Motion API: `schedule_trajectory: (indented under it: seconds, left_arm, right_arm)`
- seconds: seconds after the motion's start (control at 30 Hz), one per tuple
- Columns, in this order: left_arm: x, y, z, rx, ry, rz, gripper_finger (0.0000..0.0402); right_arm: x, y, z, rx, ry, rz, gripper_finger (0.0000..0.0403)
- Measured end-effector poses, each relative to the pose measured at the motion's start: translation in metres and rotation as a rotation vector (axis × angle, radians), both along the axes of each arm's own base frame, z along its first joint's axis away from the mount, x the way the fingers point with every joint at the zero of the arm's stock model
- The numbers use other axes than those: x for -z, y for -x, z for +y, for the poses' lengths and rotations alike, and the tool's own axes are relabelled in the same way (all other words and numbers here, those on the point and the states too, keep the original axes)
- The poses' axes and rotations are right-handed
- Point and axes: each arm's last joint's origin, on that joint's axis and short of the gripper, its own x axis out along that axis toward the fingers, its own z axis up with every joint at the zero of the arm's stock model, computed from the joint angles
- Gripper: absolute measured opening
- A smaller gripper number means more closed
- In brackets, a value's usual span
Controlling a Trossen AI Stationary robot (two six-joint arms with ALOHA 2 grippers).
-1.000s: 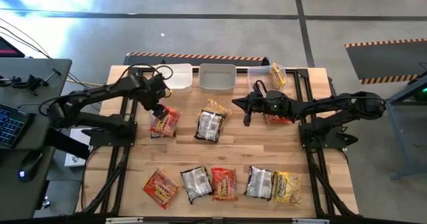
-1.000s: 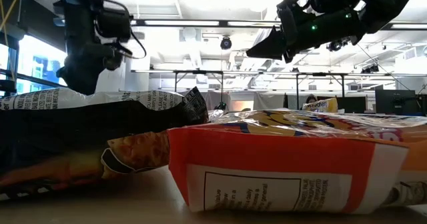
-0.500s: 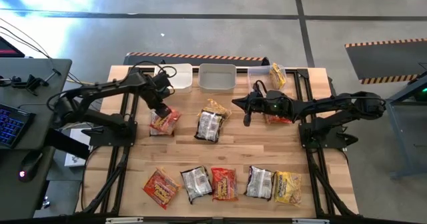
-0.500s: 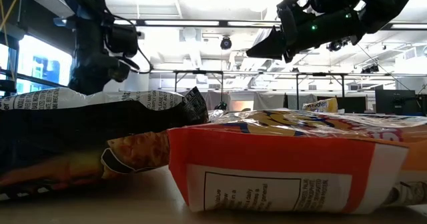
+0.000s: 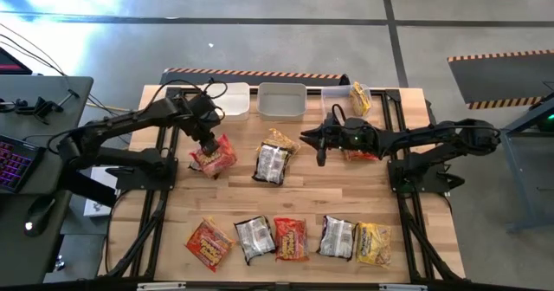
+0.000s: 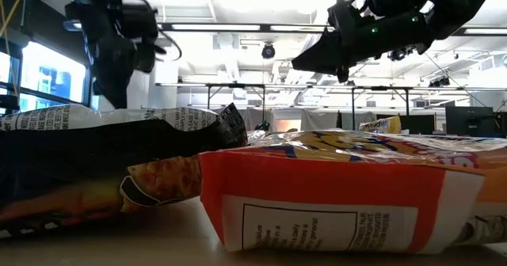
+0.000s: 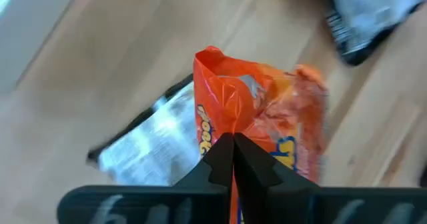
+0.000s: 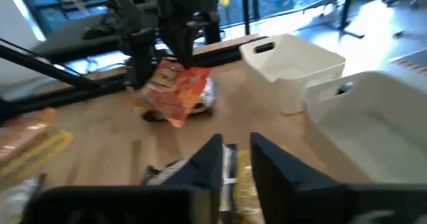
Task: Sort Maruchan noodles
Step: Put the orange noodle pack into the white bin
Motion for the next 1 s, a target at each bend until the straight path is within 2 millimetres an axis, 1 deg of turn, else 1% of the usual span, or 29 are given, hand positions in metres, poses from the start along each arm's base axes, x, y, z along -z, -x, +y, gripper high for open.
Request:
schedule_trajectory:
  seconds: [0.1,0.2,0.27,0.37,0.47,0.6,0.67,0.73,0.83,1.0]
  left_arm:
    - [-0.008,-0.001,-0.009,0.027,-0.023,-0.052,0.0001]
    - [-0.013,-0.002,-0.018,0.056,-0.035,-0.090,0.0000]
    - [-0.017,-0.004,-0.025,0.080,-0.041,-0.116,0.0000]
    - [-0.021,-0.009,-0.035,0.115,-0.063,-0.161,0.0000]
    - [-0.023,-0.016,-0.044,0.152,-0.073,-0.197,0.0000]
    - [-0.026,-0.023,-0.058,0.207,-0.079,-0.243,0.0000]
    - [-0.027,-0.027,-0.064,0.232,-0.094,-0.262,0.0000]
    - [-0.028,-0.029,-0.071,0.253,-0.112,-0.275,0.0000]
    - [-0.029,-0.031,-0.078,0.285,-0.124,-0.287,0.0000]
    - [-0.031,-0.035,-0.086,0.291,-0.150,-0.314,0.0000]
  right_arm:
    - [0.004,-0.005,0.000,-0.022,-0.050,-0.020,0.0132]
    - [0.012,-0.014,-0.001,-0.041,-0.086,-0.064,0.0190]
    - [0.018,-0.024,-0.002,-0.059,-0.102,-0.070,0.0224]
    - [0.025,-0.047,-0.005,-0.106,-0.121,-0.054,0.0257]
    - [0.033,-0.075,-0.008,-0.165,-0.139,-0.033,0.0270]
    - [0.042,-0.111,-0.013,-0.229,-0.143,-0.024,0.0272]
    - [0.049,-0.126,-0.015,-0.239,-0.140,-0.002,0.0272]
    - [0.056,-0.140,-0.017,-0.259,-0.147,0.020,0.0272]
    - [0.061,-0.161,-0.019,-0.350,-0.160,0.016,0.0272]
    - [0.063,-0.188,-0.017,-0.470,-0.188,-0.003,0.0272]
